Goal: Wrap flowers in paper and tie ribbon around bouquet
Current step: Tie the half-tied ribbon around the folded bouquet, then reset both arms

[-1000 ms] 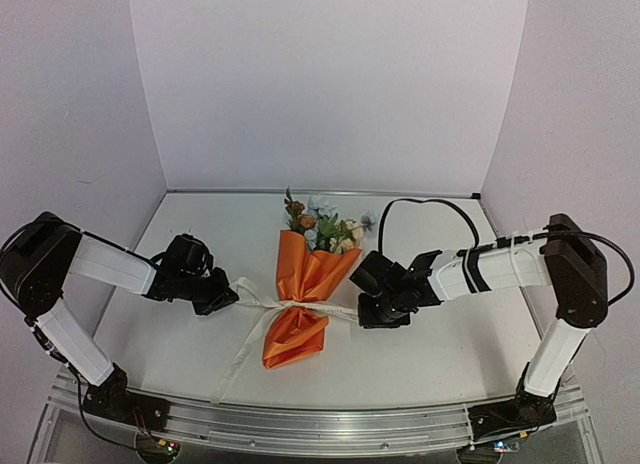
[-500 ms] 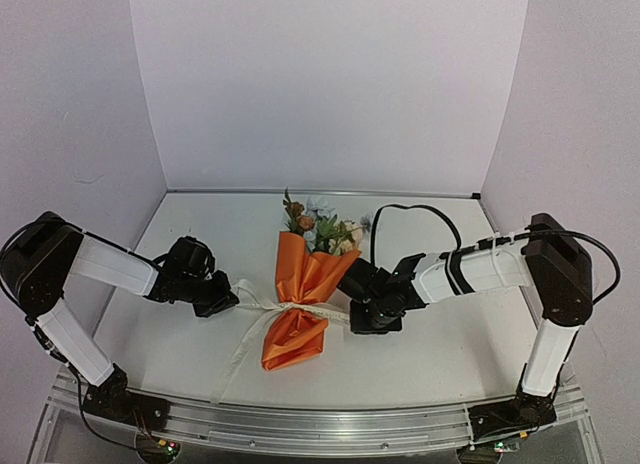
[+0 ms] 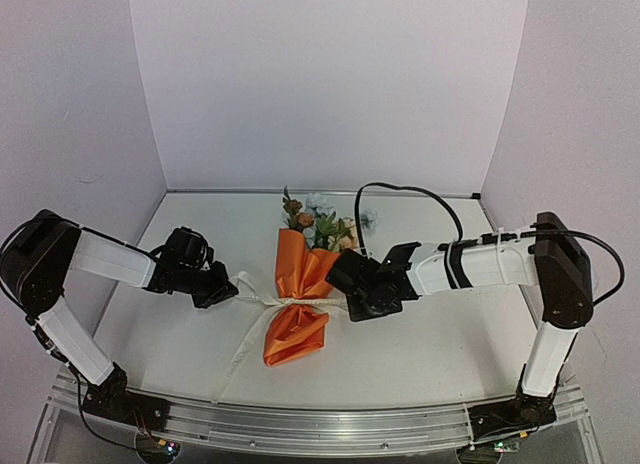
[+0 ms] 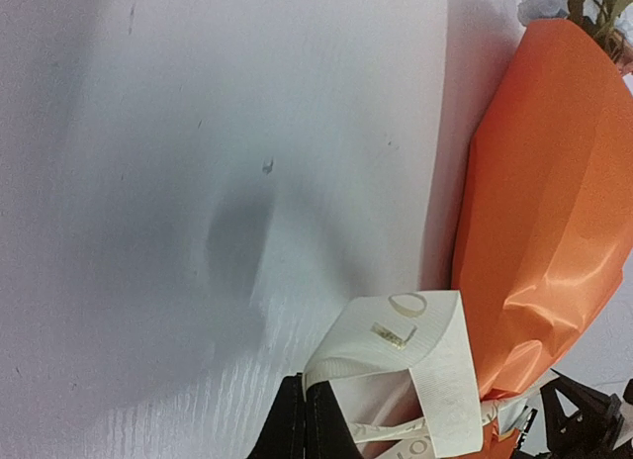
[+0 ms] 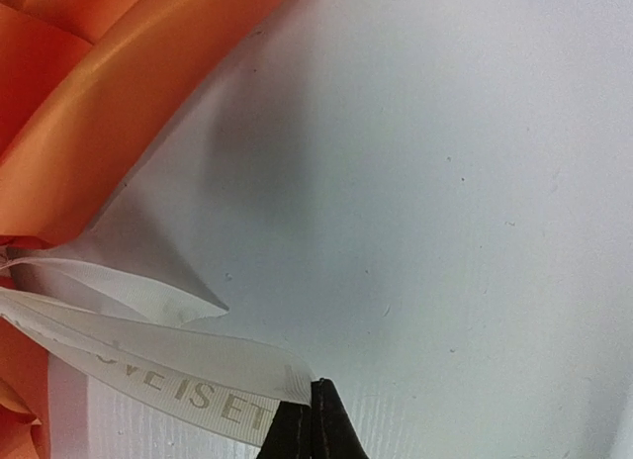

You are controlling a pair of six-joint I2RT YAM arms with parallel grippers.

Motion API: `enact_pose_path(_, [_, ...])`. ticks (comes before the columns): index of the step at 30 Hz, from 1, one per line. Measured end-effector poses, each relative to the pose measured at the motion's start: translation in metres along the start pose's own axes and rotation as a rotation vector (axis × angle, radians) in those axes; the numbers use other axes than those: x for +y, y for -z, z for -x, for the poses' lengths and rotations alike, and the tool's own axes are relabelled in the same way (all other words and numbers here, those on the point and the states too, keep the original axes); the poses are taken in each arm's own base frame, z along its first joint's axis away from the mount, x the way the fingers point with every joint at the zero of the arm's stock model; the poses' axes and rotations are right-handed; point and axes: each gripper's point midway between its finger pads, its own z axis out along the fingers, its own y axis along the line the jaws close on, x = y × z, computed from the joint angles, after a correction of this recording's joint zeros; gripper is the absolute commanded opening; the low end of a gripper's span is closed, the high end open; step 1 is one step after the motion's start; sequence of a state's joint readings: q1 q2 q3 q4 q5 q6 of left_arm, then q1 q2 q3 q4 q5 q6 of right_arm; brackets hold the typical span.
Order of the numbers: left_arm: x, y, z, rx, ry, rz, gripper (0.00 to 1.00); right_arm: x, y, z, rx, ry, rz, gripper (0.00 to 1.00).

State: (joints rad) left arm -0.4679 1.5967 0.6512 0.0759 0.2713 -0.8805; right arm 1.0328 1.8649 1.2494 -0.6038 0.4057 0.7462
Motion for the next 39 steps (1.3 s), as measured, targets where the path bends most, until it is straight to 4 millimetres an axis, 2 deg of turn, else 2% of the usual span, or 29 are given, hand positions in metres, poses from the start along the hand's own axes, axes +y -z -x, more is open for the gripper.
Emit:
enact_pose_path(7, [-0.006, 0.006, 0.021, -0.011, -0.005, -0.027, 0.00, 0.005, 0.005, 0.010, -0.059, 0.090, -0.059, 0.00])
enact_pose_path(13, [-0.005, 0.007, 0.018, 0.016, -0.008, -0.036, 0.00, 0.006, 0.003, 0.007, -0.058, 0.146, -0.099, 0.01])
enact_pose_path(17, [-0.002, 0.006, 0.010, 0.041, -0.018, -0.041, 0.01, 0.007, 0.001, 0.000, -0.034, 0.159, -0.075, 0.14])
enact_pose_path(21, [0.004, 0.008, -0.002, 0.062, -0.033, -0.029, 0.17, 0.007, 0.009, -0.010, 0.011, 0.167, -0.004, 0.34])
enact_pose_path(24, [0.002, 0.013, -0.005, 0.056, -0.060, -0.029, 0.29, 0.010, 0.022, -0.009, 0.031, 0.141, 0.071, 0.43])
enact_pose_path(27, [-0.007, 0.021, -0.003, 0.032, -0.079, -0.044, 0.41, 0.021, 0.034, -0.004, 0.040, 0.111, 0.160, 0.49])
enact_pose_path(32, [-0.027, 0.037, 0.000, -0.009, -0.127, -0.094, 0.54, 0.041, 0.042, -0.006, 0.072, 0.080, 0.283, 0.58])
enact_pose_path(35, [-0.034, 0.052, 0.002, -0.042, -0.148, -0.117, 0.62, 0.045, 0.044, -0.011, 0.096, 0.062, 0.332, 0.74])
enact_pose_path(38, [-0.046, 0.068, 0.008, -0.087, -0.178, -0.145, 0.70, 0.042, 0.049, -0.010, 0.103, 0.017, 0.378, 0.93])
enact_pose_path(39, [-0.050, 0.074, 0.010, -0.099, -0.188, -0.152, 0.78, 0.038, 0.052, -0.006, 0.098, -0.001, 0.392, 0.98])
